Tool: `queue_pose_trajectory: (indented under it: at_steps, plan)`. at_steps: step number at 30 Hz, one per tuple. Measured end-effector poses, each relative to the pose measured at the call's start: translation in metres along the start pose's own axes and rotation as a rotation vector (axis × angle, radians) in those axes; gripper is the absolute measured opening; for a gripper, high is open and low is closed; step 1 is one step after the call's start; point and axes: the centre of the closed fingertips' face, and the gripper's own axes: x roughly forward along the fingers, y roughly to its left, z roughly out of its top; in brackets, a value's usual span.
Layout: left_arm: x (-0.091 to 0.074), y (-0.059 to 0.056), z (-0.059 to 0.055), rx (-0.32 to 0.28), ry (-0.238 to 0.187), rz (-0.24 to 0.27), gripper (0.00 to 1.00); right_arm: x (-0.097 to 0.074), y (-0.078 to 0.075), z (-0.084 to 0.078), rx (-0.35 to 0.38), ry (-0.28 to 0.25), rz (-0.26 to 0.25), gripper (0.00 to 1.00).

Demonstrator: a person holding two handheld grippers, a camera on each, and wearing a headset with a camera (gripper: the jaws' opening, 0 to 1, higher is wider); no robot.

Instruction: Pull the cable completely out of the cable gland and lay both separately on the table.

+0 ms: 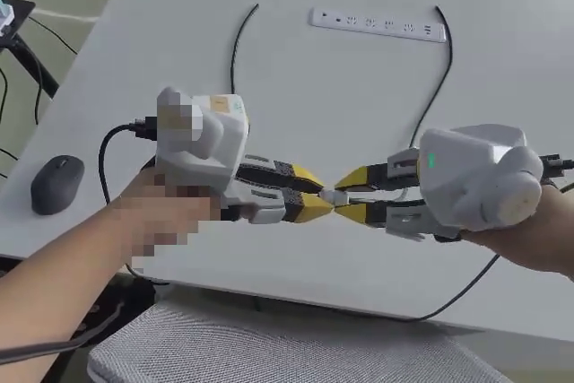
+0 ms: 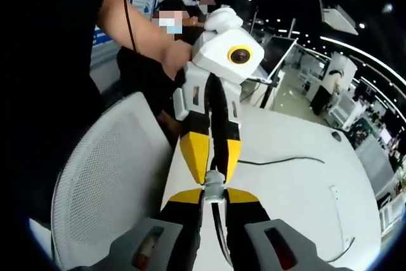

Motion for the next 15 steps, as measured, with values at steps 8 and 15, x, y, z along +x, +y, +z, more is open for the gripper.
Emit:
queue_pose_trajectory:
  at_steps: [8, 15]
  plan:
    - [-0.003, -0.001, 0.0, 0.029, -0.001, 0.004, 0.15, -0.014, -0.013, 0.01, 0.416, -0.154, 0.115, 0.16]
    - [-0.003, -0.004, -0.001, 0.12, 0.005, 0.007, 0.15, -0.014, -0.015, 0.001, 0.725, -0.185, 0.336, 0.27]
